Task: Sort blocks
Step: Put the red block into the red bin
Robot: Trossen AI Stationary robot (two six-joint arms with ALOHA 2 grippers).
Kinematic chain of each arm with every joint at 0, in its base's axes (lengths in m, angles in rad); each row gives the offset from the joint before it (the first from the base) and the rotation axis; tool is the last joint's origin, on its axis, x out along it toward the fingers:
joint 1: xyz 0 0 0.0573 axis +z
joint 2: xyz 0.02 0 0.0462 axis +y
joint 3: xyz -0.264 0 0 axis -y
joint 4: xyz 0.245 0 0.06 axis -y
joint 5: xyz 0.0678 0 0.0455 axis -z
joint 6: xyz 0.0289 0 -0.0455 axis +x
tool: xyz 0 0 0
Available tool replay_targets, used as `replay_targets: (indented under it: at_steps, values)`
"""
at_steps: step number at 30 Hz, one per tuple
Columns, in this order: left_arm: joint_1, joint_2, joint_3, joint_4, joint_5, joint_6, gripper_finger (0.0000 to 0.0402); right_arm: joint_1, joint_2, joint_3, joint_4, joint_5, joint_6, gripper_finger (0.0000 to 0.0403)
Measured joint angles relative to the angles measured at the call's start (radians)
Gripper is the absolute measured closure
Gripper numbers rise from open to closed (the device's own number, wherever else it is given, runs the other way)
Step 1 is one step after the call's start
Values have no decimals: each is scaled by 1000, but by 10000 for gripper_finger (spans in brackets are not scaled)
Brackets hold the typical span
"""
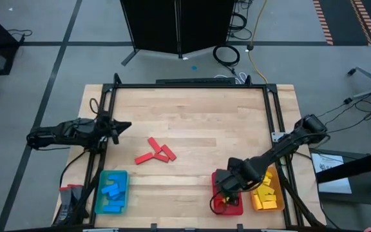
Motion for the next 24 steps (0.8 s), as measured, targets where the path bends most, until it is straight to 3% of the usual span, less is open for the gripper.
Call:
replay_targets:
  at_steps: [2,7,10,13,19,24]
  values:
    - [0,0,-37,39,1,-13,401,-6,-44,25,-18,84,-11,89]
    - [-37,0,-121,141,0,-40,401,-78,-146,47,44,437,60,101]
    - [-79,-1,-159,199,-47,-51,401,-162,-158,47,188,516,86,108]
    - [-124,-1,-174,217,-87,-51,401,-260,-124,47,363,496,64,110]
    - [-202,-3,-142,203,-102,1,401,-420,35,51,630,318,-32,110]
    - [-258,-3,-60,75,-93,45,401,-496,215,199,561,172,-103,110]
